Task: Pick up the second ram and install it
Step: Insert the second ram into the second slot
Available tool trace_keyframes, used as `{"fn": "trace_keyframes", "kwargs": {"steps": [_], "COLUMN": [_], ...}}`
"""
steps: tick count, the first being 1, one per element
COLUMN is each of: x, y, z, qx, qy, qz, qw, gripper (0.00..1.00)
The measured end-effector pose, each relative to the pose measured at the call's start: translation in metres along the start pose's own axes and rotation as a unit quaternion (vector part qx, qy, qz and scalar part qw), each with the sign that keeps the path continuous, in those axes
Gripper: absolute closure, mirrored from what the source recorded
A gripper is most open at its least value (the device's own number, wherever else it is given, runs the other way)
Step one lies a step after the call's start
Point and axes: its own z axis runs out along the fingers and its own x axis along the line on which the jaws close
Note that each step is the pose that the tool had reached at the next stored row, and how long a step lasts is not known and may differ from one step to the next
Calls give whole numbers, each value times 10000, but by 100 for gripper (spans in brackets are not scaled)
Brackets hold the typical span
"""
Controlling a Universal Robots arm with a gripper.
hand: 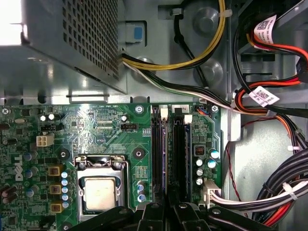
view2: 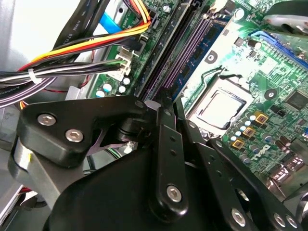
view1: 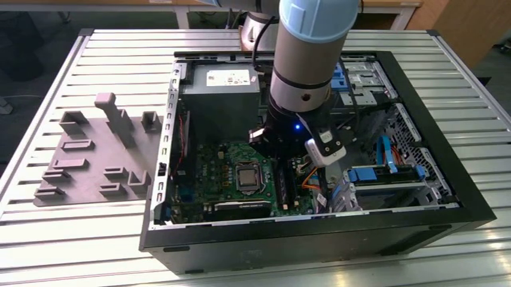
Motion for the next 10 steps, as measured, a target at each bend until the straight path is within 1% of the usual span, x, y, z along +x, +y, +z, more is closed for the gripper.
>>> {"fn": "trace_keyframes", "kwargs": {"steps": [10], "x": [0], "y": [11], "z": [20], "qx": [0], "qy": [0], "qz": [0], "qw": [10000], "gripper": [86]}}
